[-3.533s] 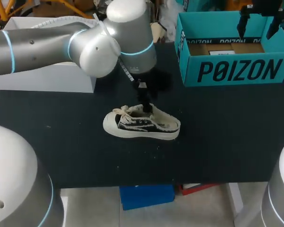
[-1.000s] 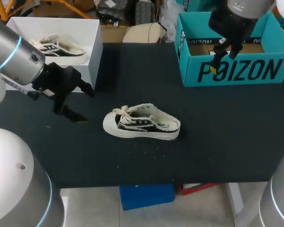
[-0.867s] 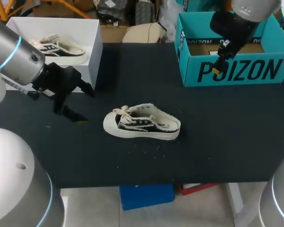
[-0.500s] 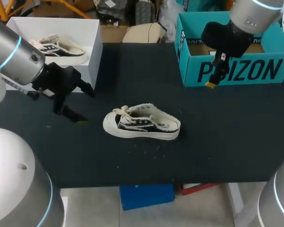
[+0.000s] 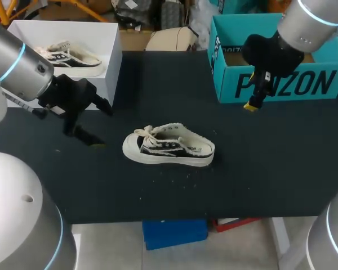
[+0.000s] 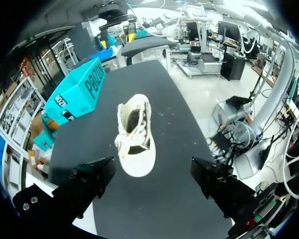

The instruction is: Take the shoe out of the shoebox, open the shoe tongue, remove and reinsert the insole, then place the shoe into the shoebox

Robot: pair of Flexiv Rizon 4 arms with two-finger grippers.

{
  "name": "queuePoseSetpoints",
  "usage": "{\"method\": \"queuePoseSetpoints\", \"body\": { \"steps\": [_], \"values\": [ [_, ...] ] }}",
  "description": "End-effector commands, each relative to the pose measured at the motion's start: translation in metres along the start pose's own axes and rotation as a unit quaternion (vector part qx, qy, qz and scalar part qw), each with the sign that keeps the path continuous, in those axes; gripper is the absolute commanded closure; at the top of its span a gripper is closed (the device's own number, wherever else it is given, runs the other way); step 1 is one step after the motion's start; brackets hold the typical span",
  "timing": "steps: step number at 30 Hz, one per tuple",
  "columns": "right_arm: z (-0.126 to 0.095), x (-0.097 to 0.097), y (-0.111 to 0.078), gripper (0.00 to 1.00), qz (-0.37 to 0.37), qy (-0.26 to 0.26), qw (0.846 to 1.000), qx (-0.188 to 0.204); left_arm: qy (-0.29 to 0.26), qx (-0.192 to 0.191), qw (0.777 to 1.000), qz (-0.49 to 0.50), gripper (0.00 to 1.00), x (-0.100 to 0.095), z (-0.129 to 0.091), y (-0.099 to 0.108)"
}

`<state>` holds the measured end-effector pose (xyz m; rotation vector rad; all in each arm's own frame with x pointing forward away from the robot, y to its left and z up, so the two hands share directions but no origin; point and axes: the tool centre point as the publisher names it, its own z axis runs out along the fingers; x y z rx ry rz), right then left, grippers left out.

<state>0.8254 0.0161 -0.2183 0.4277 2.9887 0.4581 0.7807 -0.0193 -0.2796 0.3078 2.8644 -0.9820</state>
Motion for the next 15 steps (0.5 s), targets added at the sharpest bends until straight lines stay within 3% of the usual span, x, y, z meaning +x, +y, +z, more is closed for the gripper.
{"method": "queuePoseSetpoints", "body": {
  "steps": [1,12,15],
  "values": [
    [0.000,0.001,-0.001,0.00,0.000,-0.001,1.000,-0.001,-0.002,0.000,1.000,0.001,0.00,0.000,0.002,0.001],
    [0.002,0.005,0.000,0.00,-0.012,-0.007,1.000,-0.004,-0.002,0.000,1.000,0.001,0.00,0.000,0.002,0.001],
    [0.010,0.019,0.004,0.00,-0.053,-0.025,0.997,-0.051,-0.002,0.000,1.000,0.001,0.00,0.000,0.002,0.001]
  ]
}}
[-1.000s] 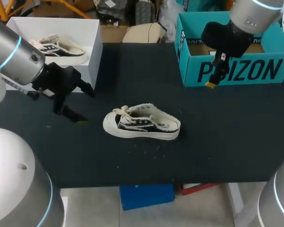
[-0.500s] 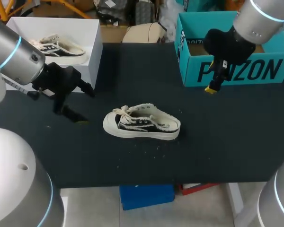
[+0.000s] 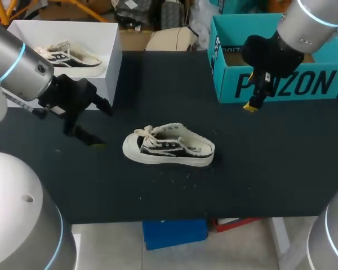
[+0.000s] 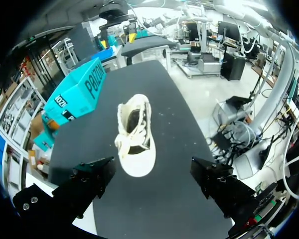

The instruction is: Take the shoe out of the shoebox, open the shoe tongue, remove and reinsert the insole, then place the shoe into the shoebox

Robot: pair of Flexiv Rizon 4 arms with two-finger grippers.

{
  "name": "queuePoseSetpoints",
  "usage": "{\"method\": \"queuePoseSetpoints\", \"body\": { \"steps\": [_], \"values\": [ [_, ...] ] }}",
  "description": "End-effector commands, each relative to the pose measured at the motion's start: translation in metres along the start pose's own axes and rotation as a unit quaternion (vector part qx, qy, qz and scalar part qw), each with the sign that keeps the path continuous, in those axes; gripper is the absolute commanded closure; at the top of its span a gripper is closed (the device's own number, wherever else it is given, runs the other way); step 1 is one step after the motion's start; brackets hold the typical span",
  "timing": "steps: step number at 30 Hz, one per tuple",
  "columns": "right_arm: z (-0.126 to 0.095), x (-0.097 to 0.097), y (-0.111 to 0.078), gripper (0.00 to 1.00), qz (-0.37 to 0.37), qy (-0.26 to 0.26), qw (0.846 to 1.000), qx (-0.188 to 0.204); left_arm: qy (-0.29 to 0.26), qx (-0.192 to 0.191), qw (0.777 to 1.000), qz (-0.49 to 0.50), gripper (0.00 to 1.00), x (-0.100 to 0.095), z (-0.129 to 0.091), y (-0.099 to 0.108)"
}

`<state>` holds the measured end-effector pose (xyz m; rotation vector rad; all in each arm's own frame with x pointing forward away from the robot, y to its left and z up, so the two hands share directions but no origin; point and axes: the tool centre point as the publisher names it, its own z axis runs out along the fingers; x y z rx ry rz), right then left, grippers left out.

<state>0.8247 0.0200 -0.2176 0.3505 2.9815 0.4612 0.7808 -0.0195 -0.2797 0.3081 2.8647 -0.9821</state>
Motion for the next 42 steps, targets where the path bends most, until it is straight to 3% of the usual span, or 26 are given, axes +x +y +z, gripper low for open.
{"method": "queuePoseSetpoints", "body": {
  "steps": [1,10,15,32,42],
  "values": [
    [0.015,0.022,0.003,0.00,-0.043,-0.027,0.997,-0.062,-0.002,0.000,1.000,0.001,0.00,0.001,0.001,0.001],
    [0.058,0.053,0.011,0.00,-0.047,-0.033,0.983,-0.175,-0.002,0.000,1.000,0.001,0.00,0.001,0.001,0.001],
    [0.084,0.060,0.021,0.00,-0.044,-0.032,0.976,-0.212,-0.002,0.000,1.000,0.001,0.00,0.001,0.001,0.001],
    [0.150,0.047,0.030,0.00,-0.021,-0.015,0.973,-0.229,-0.002,0.000,1.000,0.001,0.00,0.001,0.001,0.001],
    [0.178,0.054,0.031,0.00,-0.011,-0.005,0.968,-0.249,-0.002,0.000,1.000,0.001,0.00,0.001,0.001,0.001]
  ]
}}
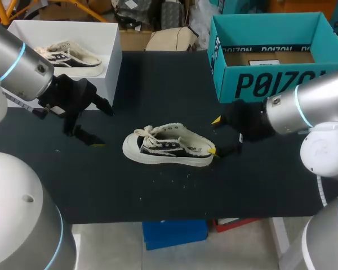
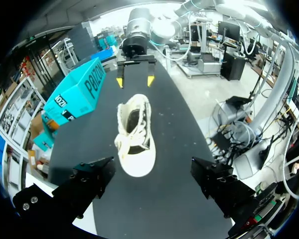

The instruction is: Take the shoe out of the shoebox, open the shoe tongue, remove and reinsert the insole, then place the shoe into the shoebox

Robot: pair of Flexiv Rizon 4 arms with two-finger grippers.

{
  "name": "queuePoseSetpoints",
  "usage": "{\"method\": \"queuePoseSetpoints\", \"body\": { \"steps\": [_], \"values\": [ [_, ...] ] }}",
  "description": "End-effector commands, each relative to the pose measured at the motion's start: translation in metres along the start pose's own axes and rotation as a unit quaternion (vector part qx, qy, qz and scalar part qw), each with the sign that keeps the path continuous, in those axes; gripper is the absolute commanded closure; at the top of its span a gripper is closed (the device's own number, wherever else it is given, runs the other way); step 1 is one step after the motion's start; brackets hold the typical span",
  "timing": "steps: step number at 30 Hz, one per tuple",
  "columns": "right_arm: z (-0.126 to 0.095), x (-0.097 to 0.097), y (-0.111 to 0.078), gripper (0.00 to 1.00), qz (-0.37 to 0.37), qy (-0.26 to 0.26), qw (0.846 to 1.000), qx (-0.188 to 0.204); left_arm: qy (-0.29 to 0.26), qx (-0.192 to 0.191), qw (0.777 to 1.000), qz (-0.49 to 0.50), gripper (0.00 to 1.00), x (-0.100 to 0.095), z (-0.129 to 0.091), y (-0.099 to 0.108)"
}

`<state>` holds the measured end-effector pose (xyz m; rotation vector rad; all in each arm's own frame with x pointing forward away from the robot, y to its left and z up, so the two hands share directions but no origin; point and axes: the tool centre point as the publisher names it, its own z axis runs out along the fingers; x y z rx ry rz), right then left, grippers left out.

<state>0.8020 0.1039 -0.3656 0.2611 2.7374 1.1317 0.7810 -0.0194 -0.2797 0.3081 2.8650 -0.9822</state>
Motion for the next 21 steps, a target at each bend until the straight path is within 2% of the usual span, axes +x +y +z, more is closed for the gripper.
{"method": "queuePoseSetpoints", "body": {
  "steps": [1,10,21],
  "values": [
    [0.018,0.002,-0.005,0.00,0.002,-0.002,1.000,-0.014,-0.002,0.000,1.000,0.001,0.00,0.001,0.001,0.001],
    [0.036,0.012,-0.011,0.00,0.013,0.008,1.000,-0.018,-0.002,0.000,1.000,0.001,0.00,0.001,0.001,0.001],
    [0.055,0.014,-0.015,0.00,0.020,0.020,0.999,-0.030,-0.002,0.000,1.000,0.001,0.00,0.001,0.001,0.001]
  ]
}}
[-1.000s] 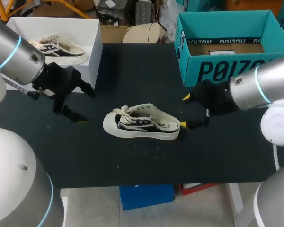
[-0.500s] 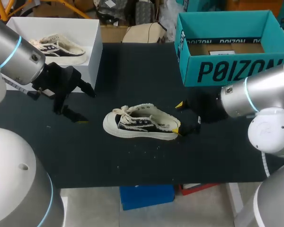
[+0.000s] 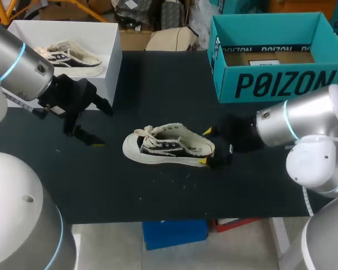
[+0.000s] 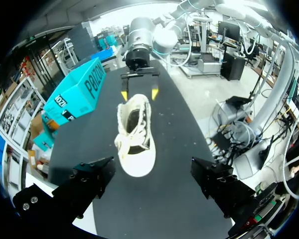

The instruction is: Take the shoe out of the shoebox, open the shoe tongue, remove and reinsert the insole, then place the shoe into the shoebox

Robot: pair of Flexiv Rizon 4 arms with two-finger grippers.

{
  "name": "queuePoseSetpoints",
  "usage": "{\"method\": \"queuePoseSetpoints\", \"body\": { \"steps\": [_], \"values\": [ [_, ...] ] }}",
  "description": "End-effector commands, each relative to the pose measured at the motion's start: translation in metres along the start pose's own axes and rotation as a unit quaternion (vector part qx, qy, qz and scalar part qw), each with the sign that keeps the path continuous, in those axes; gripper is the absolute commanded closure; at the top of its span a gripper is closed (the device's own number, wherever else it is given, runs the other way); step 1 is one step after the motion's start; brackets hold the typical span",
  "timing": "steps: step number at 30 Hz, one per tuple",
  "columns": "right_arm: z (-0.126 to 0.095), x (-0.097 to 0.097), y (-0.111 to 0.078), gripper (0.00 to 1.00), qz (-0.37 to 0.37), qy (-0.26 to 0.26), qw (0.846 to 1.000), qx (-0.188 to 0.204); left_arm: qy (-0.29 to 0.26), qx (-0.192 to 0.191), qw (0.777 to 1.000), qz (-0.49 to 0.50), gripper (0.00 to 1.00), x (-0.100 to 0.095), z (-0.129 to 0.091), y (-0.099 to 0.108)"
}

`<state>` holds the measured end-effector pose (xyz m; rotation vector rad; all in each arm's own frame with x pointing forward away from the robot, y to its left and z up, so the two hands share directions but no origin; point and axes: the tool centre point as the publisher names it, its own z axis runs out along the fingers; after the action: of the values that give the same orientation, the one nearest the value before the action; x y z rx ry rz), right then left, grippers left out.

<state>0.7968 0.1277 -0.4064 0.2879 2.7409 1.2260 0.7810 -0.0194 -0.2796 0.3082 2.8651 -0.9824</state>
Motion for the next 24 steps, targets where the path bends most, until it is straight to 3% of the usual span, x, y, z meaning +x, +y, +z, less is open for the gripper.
{"method": "queuePoseSetpoints", "body": {
  "steps": [1,24],
  "values": [
    [0.013,0.000,-0.004,0.00,0.001,0.004,1.000,-0.005,-0.002,0.000,1.000,0.001,0.00,0.001,0.001,0.001],
    [0.025,-0.008,-0.022,0.00,0.014,0.003,0.999,-0.032,-0.002,0.000,1.000,0.001,0.00,0.001,0.001,0.001]
  ]
}}
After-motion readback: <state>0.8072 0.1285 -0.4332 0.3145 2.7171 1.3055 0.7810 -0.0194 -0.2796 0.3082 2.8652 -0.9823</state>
